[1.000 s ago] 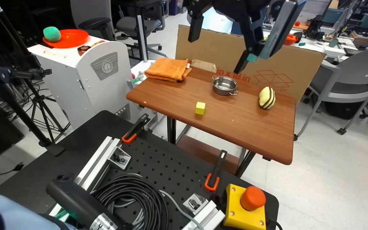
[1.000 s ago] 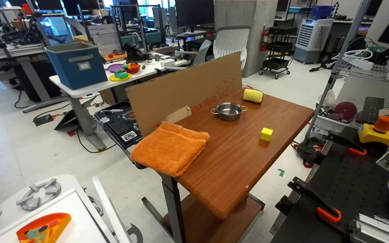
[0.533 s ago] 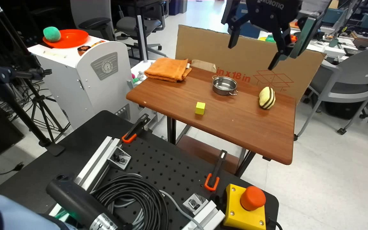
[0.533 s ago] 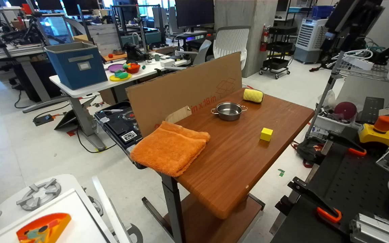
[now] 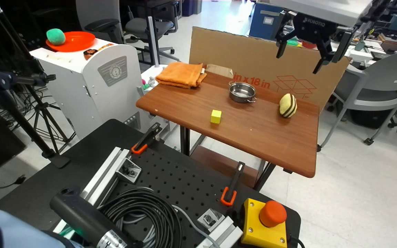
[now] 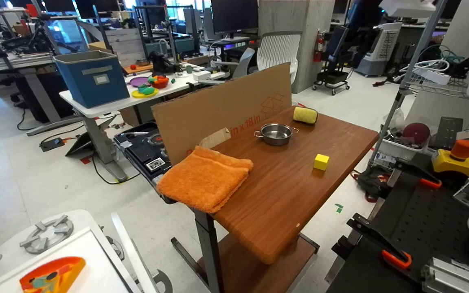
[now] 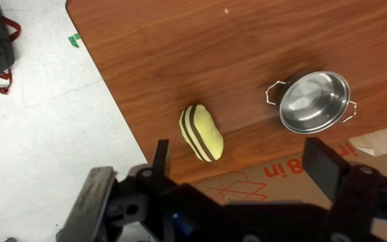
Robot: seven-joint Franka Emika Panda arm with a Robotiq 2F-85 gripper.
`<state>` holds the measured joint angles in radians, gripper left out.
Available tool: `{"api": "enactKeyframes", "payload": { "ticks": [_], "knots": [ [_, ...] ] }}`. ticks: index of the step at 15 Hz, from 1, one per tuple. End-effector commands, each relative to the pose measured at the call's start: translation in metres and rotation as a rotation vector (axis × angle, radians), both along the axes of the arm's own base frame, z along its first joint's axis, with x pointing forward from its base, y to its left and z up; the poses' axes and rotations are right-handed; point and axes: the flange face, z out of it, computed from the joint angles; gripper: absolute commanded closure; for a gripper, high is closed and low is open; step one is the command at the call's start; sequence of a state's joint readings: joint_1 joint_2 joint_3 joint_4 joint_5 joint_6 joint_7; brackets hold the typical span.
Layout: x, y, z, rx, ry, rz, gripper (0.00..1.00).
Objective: Put the yellow plush toy inside the silver pot
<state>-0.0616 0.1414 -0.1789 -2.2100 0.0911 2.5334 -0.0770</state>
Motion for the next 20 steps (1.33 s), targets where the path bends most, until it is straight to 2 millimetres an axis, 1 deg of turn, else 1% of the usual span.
{"api": "enactKeyframes", "payload": {
  "ticks": [1, 4, 5, 6, 8, 10, 13, 16, 17, 18, 20],
  "knots": [
    [0.055, -0.020, -0.029, 0.003, 0.011, -0.004, 0.00],
    [0.084, -0.033, -0.054, -0.013, 0.033, -0.007, 0.00],
    [0.091, -0.039, -0.067, -0.021, 0.048, -0.009, 0.00],
    [0.098, -0.043, -0.076, -0.022, 0.058, -0.007, 0.00],
    [0.107, -0.047, -0.100, -0.021, 0.101, -0.005, 0.00],
    [0.114, -0.045, -0.121, -0.011, 0.141, 0.007, 0.00],
    [0.123, -0.034, -0.154, -0.013, 0.196, 0.021, 0.00],
    [0.131, -0.026, -0.178, -0.033, 0.230, 0.043, 0.00],
    [0.134, -0.024, -0.184, -0.041, 0.243, 0.058, 0.25],
    [0.136, -0.023, -0.189, -0.046, 0.251, 0.066, 0.26],
    [0.141, -0.018, -0.190, -0.054, 0.261, 0.076, 0.42]
  ]
}}
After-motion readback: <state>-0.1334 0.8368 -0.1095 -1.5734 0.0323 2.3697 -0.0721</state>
